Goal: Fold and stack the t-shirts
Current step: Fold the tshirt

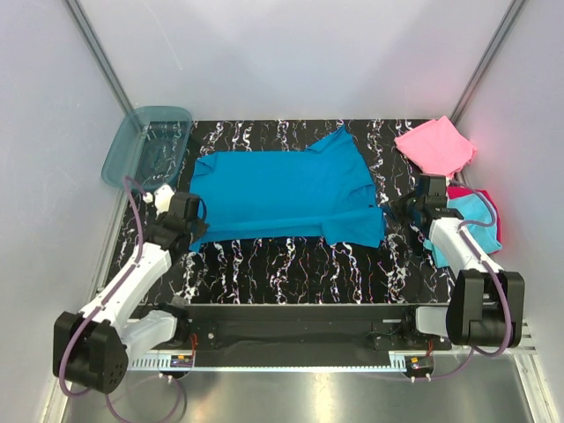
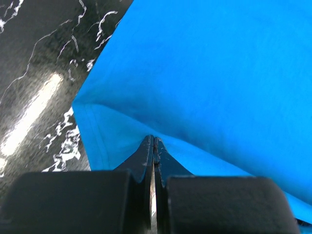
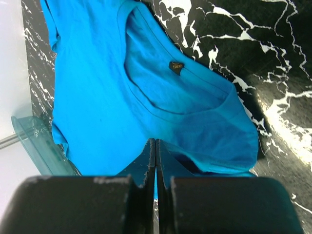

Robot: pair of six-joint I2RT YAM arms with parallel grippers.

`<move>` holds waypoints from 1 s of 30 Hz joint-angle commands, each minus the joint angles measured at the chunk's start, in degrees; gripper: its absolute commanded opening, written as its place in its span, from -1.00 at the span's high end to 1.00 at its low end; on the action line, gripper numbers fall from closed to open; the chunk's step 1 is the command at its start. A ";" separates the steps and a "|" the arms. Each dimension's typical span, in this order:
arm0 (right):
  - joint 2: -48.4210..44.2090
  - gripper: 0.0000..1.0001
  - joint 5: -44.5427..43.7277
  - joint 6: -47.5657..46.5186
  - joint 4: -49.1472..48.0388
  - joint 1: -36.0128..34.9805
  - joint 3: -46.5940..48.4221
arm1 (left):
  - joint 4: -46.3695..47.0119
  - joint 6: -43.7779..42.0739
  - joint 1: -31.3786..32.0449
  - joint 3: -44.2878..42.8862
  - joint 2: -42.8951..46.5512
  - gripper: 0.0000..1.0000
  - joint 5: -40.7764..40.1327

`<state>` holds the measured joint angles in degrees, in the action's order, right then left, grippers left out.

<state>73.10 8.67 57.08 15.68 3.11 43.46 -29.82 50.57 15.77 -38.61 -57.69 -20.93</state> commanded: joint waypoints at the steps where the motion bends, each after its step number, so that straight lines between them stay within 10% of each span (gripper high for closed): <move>1: 1.52 1.00 -1.11 0.58 -3.55 0.31 2.33 | 4.60 -1.70 -0.74 -2.96 -2.16 1.00 -1.92; 23: 16.02 0.93 -1.11 1.37 -9.17 0.31 8.74 | 7.76 1.29 -1.53 -6.30 -14.98 0.99 -4.12; 30: 15.76 0.35 -2.34 -0.48 -9.71 0.31 9.89 | 8.29 0.85 -1.62 -8.76 -18.42 0.22 -4.56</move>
<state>90.87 8.38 57.63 8.36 3.16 50.68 -23.79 51.22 14.50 -44.66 -75.72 -22.79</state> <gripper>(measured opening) 0.316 0.343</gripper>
